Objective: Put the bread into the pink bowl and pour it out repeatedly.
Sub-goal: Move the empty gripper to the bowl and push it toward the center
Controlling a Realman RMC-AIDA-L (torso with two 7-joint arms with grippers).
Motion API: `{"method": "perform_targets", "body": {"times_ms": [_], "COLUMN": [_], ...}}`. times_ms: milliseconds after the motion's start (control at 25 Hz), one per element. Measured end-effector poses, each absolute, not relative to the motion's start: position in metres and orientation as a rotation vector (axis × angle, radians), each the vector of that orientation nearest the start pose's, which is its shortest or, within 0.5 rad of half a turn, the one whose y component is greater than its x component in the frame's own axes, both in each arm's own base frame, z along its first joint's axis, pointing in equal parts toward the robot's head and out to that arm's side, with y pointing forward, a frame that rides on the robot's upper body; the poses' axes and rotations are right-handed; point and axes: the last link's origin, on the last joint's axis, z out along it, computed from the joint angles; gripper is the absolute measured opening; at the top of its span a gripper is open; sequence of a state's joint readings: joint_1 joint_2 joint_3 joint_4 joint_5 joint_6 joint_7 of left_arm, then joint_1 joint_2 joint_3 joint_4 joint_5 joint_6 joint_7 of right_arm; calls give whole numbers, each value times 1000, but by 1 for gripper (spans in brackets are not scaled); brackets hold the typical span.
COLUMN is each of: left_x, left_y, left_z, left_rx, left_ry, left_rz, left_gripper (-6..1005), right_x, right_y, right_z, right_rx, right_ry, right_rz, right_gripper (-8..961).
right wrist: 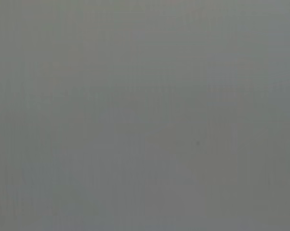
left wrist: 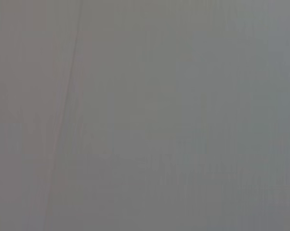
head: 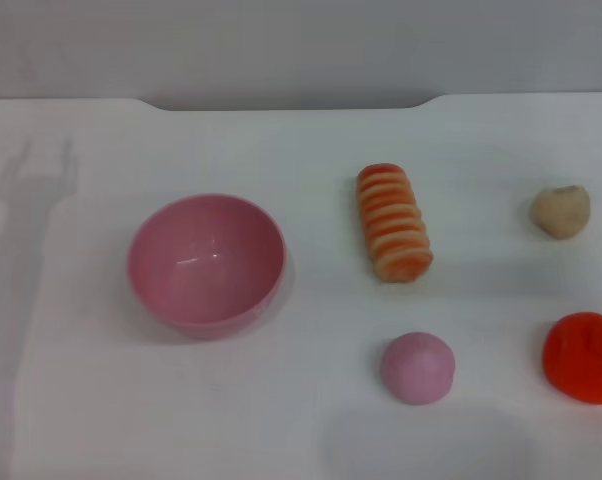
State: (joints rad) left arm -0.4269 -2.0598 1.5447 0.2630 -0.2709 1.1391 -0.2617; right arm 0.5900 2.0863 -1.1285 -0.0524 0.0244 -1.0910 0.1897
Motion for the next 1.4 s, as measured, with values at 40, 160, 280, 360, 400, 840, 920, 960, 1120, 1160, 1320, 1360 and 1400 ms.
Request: {"method": "perform_targets", "body": {"times_ms": [40,160,280,360,400,840,920,960,1120,1160,1320,1360,1400], "left_x": [-326,-324,-317,-310,-307,-266,-260,-258,-248,-247,-240,-238,-236], "left_y": [360,366,377,385,389,411,411,411,409,409,406,405,404], "left_z": [49,49,48,47,47,75,81,83,91,91,94,95,97], "left_rx": [-1375,-1385,-1430,-1473,-1488,-1617,-1637,-1650,-1718,-1740,-1861,-1885,-1928], "left_ry": [-525,-536,-548,-554,-560,-607,-621,-629,-664,-671,-705,-704,-714], "left_rz": [-827,-819,-802,-782,-771,-774,-789,-798,-840,-850,-912,-919,-937], "left_gripper": [475,463,452,445,441,399,392,388,383,383,385,386,386], "right_x": [335,334,334,335,336,338,338,337,337,337,335,335,335], "right_y": [378,379,380,381,382,383,384,384,386,386,388,389,389], "right_z": [37,38,38,38,38,40,40,40,42,42,44,45,45], "right_rx": [-1320,-1321,-1321,-1319,-1318,-1311,-1311,-1311,-1312,-1312,-1310,-1309,-1309], "right_ry": [617,615,616,627,632,646,643,641,637,637,629,627,625], "right_rz": [691,692,691,684,681,672,672,672,669,668,673,674,676], "right_gripper": [490,491,493,494,494,500,501,502,504,504,506,507,507]}}
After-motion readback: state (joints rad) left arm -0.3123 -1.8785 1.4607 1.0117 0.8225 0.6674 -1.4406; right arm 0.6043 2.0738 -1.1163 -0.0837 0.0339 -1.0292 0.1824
